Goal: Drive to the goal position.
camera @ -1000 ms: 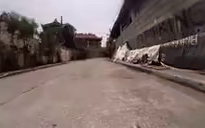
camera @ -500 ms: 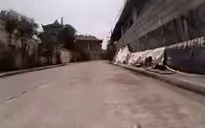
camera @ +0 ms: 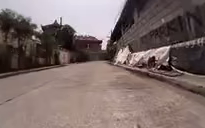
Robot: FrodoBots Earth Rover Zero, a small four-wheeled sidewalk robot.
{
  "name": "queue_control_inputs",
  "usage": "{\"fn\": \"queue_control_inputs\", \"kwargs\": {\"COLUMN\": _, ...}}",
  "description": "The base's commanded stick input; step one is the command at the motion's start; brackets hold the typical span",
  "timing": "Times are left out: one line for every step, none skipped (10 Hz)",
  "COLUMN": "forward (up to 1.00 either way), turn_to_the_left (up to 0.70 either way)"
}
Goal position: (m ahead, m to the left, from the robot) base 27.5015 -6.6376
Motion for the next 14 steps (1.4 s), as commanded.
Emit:
{"fn": "queue_control_inputs", "kwargs": {"forward": 0.70, "turn_to_the_left": 0.00}}
{"fn": "queue_control_inputs", "kwargs": {"forward": 0.70, "turn_to_the_left": 0.00}}
{"fn": "queue_control_inputs", "kwargs": {"forward": 0.70, "turn_to_the_left": 0.00}}
{"fn": "queue_control_inputs", "kwargs": {"forward": 0.70, "turn_to_the_left": 0.00}}
{"fn": "queue_control_inputs", "kwargs": {"forward": 0.70, "turn_to_the_left": 0.00}}
{"fn": "queue_control_inputs", "kwargs": {"forward": 0.70, "turn_to_the_left": 0.00}}
{"fn": "queue_control_inputs", "kwargs": {"forward": 0.70, "turn_to_the_left": 0.00}}
{"fn": "queue_control_inputs", "kwargs": {"forward": 0.70, "turn_to_the_left": 0.00}}
{"fn": "queue_control_inputs", "kwargs": {"forward": 0.70, "turn_to_the_left": 0.00}}
{"fn": "queue_control_inputs", "kwargs": {"forward": 0.70, "turn_to_the_left": 0.00}}
{"fn": "queue_control_inputs", "kwargs": {"forward": 0.70, "turn_to_the_left": 0.00}}
{"fn": "queue_control_inputs", "kwargs": {"forward": 0.70, "turn_to_the_left": 0.00}}
{"fn": "queue_control_inputs", "kwargs": {"forward": 0.70, "turn_to_the_left": 0.00}}
{"fn": "queue_control_inputs", "kwargs": {"forward": 0.70, "turn_to_the_left": 0.00}}
